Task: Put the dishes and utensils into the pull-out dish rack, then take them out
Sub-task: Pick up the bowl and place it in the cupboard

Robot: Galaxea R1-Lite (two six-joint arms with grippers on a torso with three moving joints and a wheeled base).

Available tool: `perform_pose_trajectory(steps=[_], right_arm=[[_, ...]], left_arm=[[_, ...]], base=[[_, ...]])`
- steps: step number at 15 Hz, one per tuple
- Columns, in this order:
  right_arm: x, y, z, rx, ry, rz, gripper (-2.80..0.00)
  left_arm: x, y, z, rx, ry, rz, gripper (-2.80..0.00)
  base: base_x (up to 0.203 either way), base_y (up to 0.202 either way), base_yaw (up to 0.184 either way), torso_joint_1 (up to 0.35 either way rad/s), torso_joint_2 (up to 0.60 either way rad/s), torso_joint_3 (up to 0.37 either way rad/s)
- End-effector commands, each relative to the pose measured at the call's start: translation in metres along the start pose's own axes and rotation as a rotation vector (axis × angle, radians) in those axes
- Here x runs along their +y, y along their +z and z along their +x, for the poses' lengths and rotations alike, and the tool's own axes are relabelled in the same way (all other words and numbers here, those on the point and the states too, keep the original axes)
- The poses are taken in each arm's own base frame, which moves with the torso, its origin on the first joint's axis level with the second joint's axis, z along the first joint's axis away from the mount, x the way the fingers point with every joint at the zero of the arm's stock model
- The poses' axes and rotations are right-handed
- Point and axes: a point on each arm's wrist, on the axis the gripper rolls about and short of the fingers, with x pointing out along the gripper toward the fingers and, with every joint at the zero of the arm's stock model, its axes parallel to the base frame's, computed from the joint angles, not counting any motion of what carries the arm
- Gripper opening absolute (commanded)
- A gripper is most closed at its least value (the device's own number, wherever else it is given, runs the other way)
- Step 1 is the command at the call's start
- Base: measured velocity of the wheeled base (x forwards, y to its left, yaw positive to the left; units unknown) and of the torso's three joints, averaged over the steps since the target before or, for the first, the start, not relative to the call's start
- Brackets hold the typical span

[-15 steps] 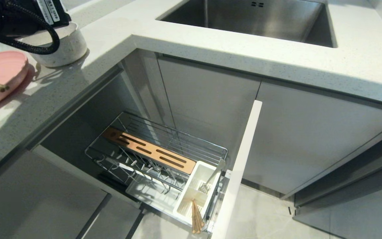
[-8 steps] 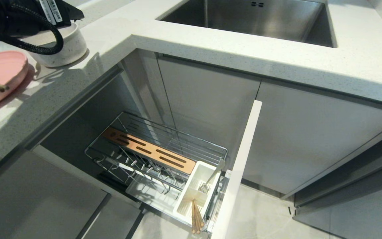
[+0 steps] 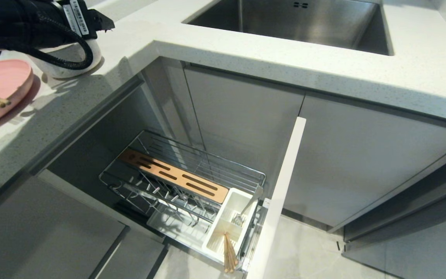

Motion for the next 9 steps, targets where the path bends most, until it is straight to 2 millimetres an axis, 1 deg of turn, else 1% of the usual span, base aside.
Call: perform_pose_trajectory(steps=[1,4,9], right_arm=[[0.0,0.0,0.0,0.001,0.0,-0.001,-2.8],[0.0,0.0,0.0,0.0,0.0,-0.001,-2.8],[0.0,0.0,0.0,0.0,0.0,0.0,-2.8]], left_arm=[[-0.003,-0.006,0.011,0.02,0.003,0.004,0.0],[-0.005,-0.008,0.02,0.026,0.004,0.004,0.0],[-0.007,-0.01,0.024,0.032,0.003,0.006,0.0]], base=[[0.0,0.0,0.0,0.0,0.0,0.0],[0.0,0.0,0.0,0.0,0.0,0.0],[0.0,0.0,0.0,0.0,0.0,0.0]])
